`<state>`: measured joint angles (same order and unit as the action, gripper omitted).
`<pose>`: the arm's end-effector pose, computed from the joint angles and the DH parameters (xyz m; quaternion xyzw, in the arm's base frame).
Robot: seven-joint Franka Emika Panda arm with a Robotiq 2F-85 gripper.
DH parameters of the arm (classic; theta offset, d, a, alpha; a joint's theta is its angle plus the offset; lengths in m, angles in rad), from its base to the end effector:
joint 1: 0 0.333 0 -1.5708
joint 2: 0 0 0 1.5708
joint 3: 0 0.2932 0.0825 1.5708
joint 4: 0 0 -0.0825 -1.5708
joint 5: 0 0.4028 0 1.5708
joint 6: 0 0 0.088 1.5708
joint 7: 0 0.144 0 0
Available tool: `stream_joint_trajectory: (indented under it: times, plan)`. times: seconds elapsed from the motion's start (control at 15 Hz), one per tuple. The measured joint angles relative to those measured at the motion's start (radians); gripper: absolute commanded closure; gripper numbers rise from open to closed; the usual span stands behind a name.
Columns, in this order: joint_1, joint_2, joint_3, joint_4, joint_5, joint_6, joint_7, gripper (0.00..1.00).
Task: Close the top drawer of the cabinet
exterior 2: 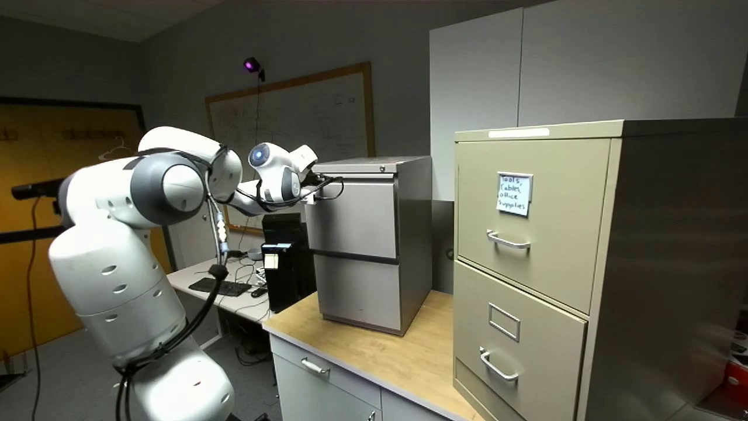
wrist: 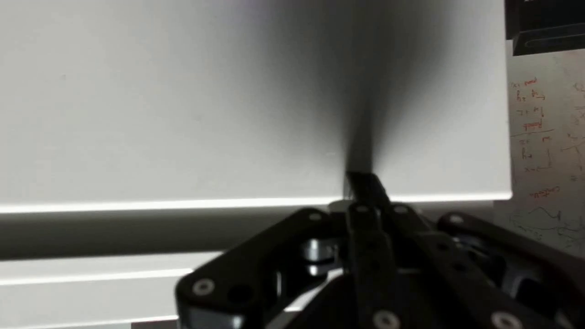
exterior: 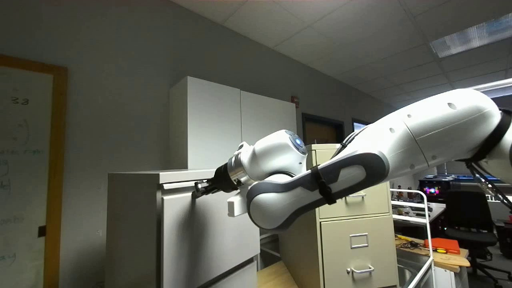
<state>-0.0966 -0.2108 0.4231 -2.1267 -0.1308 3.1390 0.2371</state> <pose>0.5557 0.2192 0.5986 -0.8160 -0.1112 -0.5610 0.0845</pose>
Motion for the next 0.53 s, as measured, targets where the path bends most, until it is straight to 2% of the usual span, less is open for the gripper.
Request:
stream_joint_trajectory:
  times: [0.4, 0.47, 0.53]
  plan:
    - [0.002, 0.087, 0.003, 0.102, -0.005, -0.048, -0.001, 1.0]
    - [0.003, 0.087, 0.003, 0.108, -0.005, -0.061, -0.001, 0.92]
    - [0.004, 0.087, 0.003, 0.114, -0.005, -0.076, -0.001, 0.91]
